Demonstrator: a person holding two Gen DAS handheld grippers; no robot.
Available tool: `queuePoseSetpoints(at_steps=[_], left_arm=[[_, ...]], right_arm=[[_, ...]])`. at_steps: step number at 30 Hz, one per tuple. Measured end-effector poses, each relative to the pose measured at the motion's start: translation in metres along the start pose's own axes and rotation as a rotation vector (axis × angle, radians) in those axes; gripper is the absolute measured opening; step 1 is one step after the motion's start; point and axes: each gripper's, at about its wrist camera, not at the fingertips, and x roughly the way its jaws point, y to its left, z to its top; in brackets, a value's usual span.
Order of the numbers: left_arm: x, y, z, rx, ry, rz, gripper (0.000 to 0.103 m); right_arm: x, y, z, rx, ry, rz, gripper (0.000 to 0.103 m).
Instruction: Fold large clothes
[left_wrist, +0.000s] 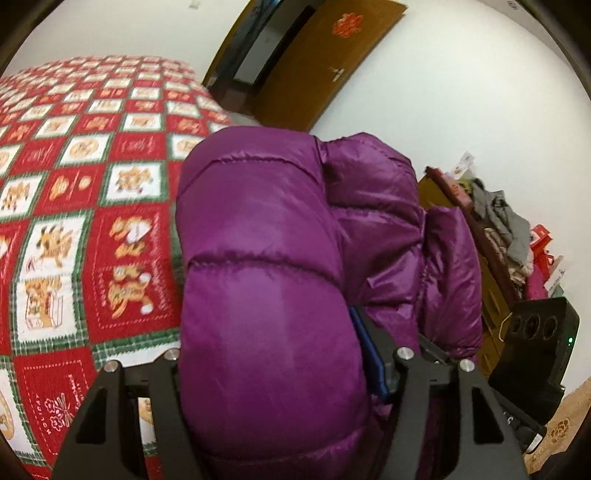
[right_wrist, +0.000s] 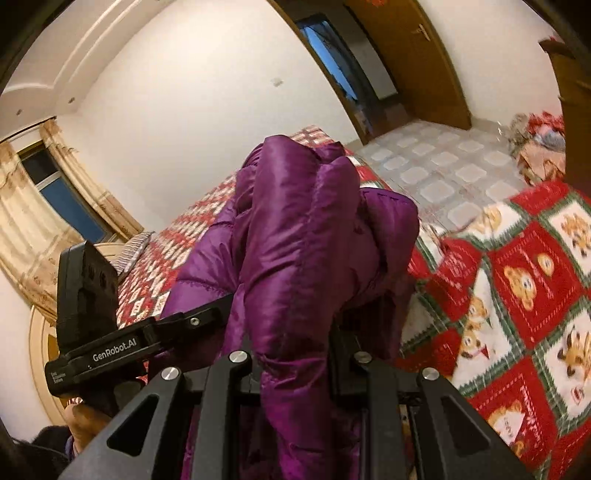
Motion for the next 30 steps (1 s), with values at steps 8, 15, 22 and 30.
queuePoseSetpoints(at_steps=[8,15,22,30], left_arm=[[-0.041,-0.066,0.035,0.069,-0.087,-0.149,0.066],[-0.050,-0.102,0.035,0.074,-0.076,-0.245,0.067],[0.000,-0.056,0.002,-0.026,0.055,-0.123,0.066],[0.036,0.007,-0.008,-0.064,0.122,0.100,0.068]], right_arm=[[-0.084,0.036,0.045,-0.100,-0.165,-0.023,0.023],[-0.146,0.061,0.072,-0.213,-0.201,-0.133,0.023],[-0.104,0.019,0.044,-0.142,-0.065,-0.118,0.023],[0.004,-0.051,-0.001,0.091,0.050,0.060,0.023]])
